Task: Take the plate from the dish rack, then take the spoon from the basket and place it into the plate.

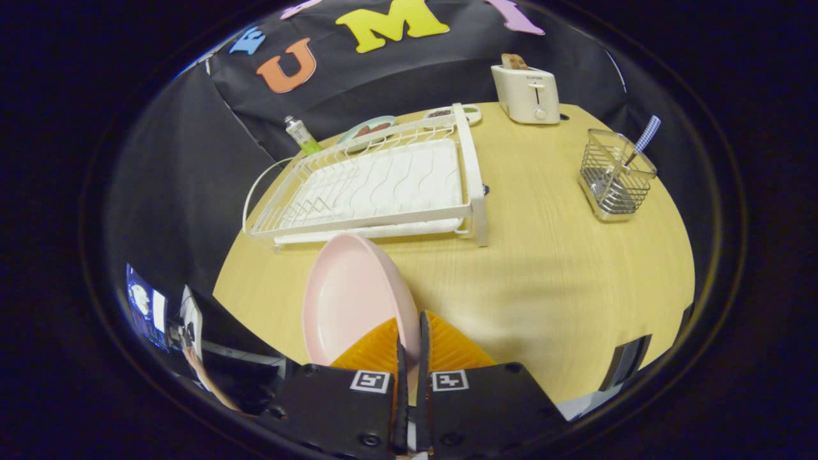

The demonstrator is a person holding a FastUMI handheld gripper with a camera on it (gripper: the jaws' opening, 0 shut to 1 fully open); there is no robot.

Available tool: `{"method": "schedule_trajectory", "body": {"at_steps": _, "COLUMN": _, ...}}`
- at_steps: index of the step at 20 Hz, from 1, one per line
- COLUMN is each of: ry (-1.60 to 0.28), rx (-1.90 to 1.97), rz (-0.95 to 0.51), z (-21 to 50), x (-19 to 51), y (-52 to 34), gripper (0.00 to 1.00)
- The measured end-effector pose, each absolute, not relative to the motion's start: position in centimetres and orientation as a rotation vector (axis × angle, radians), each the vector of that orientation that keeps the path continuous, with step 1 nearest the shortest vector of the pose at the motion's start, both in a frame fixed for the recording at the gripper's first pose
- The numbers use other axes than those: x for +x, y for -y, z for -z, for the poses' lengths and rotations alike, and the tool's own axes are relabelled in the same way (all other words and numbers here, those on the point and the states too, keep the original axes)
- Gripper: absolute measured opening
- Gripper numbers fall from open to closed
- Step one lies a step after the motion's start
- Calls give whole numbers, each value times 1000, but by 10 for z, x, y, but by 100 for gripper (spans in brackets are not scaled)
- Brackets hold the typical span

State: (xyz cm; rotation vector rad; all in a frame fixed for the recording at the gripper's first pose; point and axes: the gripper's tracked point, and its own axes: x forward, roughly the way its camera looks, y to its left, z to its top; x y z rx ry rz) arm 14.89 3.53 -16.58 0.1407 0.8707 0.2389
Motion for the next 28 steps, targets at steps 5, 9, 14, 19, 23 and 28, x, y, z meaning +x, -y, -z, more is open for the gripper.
{"method": "schedule_trajectory", "body": {"at_steps": 5, "ry": -875, "rx": 201, "rz": -230, "z": 183, "x": 153, "y": -27, "gripper": 13}}
{"method": "schedule_trajectory", "body": {"at_steps": 9, "ry": -883, "rx": 224, "rz": -222, "z": 193, "x": 159, "y": -17, "gripper": 15}}
{"method": "schedule_trajectory", "body": {"at_steps": 14, "ry": -873, "rx": 183, "rz": -183, "z": 200, "x": 163, "y": -13, "gripper": 20}}
{"method": "schedule_trajectory", "body": {"at_steps": 19, "ry": -714, "rx": 98, "rz": -98, "z": 181, "x": 176, "y": 10, "gripper": 38}}
{"method": "schedule_trajectory", "body": {"at_steps": 23, "ry": -582, "rx": 39, "rz": -52, "z": 159, "x": 178, "y": 39, "gripper": 84}}
{"method": "schedule_trajectory", "body": {"at_steps": 28, "ry": -397, "rx": 7, "rz": -25, "z": 128, "x": 183, "y": 87, "gripper": 94}}
